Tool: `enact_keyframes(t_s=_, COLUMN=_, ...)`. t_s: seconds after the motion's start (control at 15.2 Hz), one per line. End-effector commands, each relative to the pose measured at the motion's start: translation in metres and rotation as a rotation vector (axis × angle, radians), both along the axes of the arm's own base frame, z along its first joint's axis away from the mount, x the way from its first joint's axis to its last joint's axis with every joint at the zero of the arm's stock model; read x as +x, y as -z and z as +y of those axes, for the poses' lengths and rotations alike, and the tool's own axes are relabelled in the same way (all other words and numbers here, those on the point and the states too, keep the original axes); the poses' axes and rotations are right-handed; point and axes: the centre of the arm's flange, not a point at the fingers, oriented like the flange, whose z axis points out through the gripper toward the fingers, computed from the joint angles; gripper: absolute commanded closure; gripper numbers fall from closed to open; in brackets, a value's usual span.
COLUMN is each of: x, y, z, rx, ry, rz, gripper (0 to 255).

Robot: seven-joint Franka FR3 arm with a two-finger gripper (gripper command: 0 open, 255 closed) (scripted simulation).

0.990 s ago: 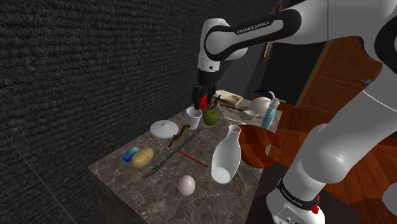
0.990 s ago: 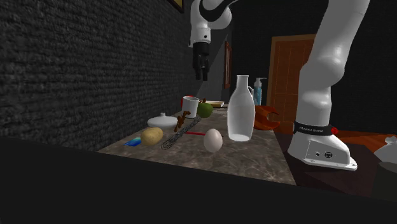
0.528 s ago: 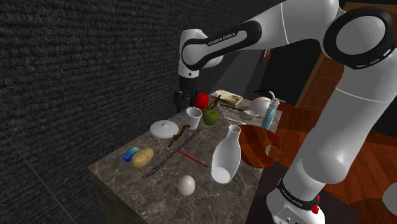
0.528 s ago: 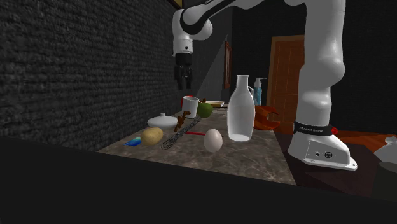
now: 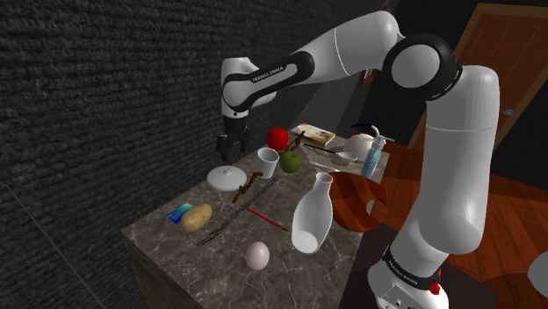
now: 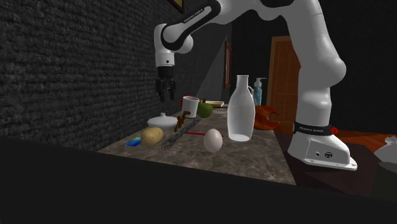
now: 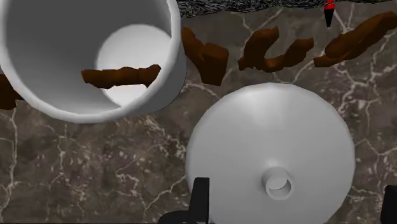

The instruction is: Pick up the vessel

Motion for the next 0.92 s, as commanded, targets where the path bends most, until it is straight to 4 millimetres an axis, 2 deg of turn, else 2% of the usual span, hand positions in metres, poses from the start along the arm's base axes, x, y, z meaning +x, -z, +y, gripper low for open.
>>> enact_keyframes(t_s=0.0, x=0.020, y=0.015, z=0.010, rx=-0.007, ry=-0.003, rz=-0.004, gripper=0)
enact_keyframes(t_s=0.07, x=0.030, y=0.022, z=0.015, rx=-0.011, ry=-0.004, rz=-0.005, gripper=0)
enact_keyframes(t_s=0.13, x=0.031, y=0.022, z=0.015, rx=-0.011, ry=-0.005, rz=-0.005, gripper=0)
enact_keyframes(t_s=0.59, x=0.031, y=0.062, z=0.015, rx=-0.011, ry=-0.005, rz=-0.005, gripper=0)
enact_keyframes(t_s=0.73, x=0.031, y=0.062, z=0.015, rx=-0.011, ry=-0.005, rz=-0.005, gripper=0)
enact_keyframes(t_s=0.79, x=0.031, y=0.062, z=0.015, rx=-0.011, ry=-0.005, rz=-0.005, gripper=255)
enact_keyframes(t_s=0.86, x=0.031, y=0.062, z=0.015, rx=-0.011, ry=-0.005, rz=-0.005, gripper=255)
